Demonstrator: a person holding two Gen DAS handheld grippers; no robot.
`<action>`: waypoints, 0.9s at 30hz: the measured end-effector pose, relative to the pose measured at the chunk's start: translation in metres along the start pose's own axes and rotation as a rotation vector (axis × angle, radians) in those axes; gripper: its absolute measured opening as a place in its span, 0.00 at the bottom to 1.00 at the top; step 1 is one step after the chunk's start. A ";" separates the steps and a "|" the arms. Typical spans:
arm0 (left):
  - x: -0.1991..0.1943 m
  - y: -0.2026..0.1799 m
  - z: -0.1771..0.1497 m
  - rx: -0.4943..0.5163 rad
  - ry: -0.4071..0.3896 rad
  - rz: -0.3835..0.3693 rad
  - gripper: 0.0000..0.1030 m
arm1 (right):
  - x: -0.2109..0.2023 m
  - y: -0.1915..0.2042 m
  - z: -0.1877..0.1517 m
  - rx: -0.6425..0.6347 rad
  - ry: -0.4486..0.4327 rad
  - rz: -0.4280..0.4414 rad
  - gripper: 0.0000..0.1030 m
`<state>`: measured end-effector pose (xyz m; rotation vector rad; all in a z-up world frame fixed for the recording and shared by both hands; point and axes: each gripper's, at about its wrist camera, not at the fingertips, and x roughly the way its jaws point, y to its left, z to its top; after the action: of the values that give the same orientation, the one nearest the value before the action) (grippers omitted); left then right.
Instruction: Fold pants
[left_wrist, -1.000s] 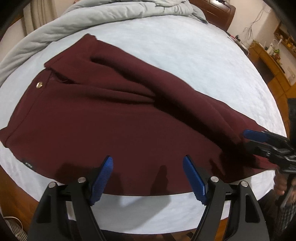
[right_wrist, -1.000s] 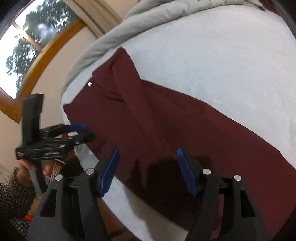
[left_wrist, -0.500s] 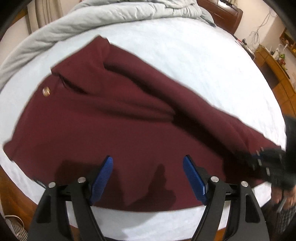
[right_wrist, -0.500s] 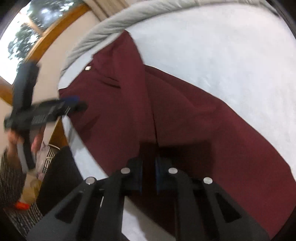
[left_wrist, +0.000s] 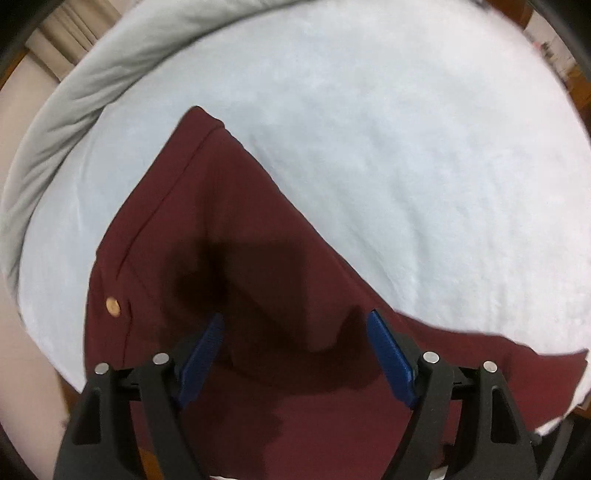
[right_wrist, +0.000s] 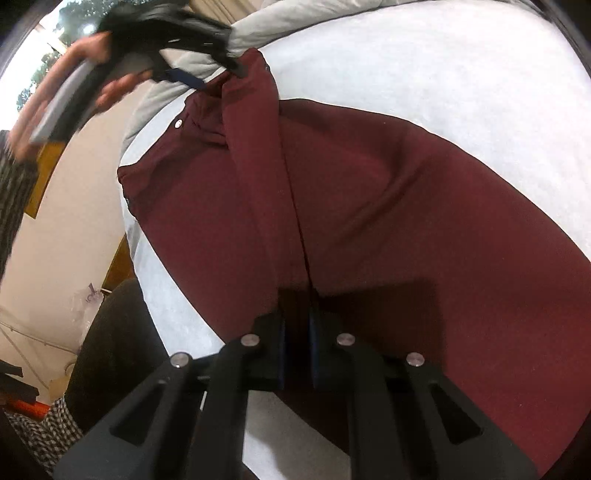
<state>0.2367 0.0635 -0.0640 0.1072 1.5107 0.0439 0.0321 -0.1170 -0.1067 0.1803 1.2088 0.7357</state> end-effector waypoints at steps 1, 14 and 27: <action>0.007 -0.002 0.009 0.002 0.033 0.016 0.78 | 0.000 0.000 0.000 0.001 -0.001 0.001 0.09; 0.075 -0.026 0.080 0.012 0.321 0.258 0.81 | -0.004 -0.015 -0.007 0.046 -0.039 0.076 0.09; 0.024 0.008 0.037 -0.085 0.120 0.086 0.13 | -0.024 -0.019 -0.007 0.081 -0.088 0.109 0.09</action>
<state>0.2750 0.0725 -0.0853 0.1025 1.6211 0.1860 0.0303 -0.1480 -0.1001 0.3449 1.1521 0.7661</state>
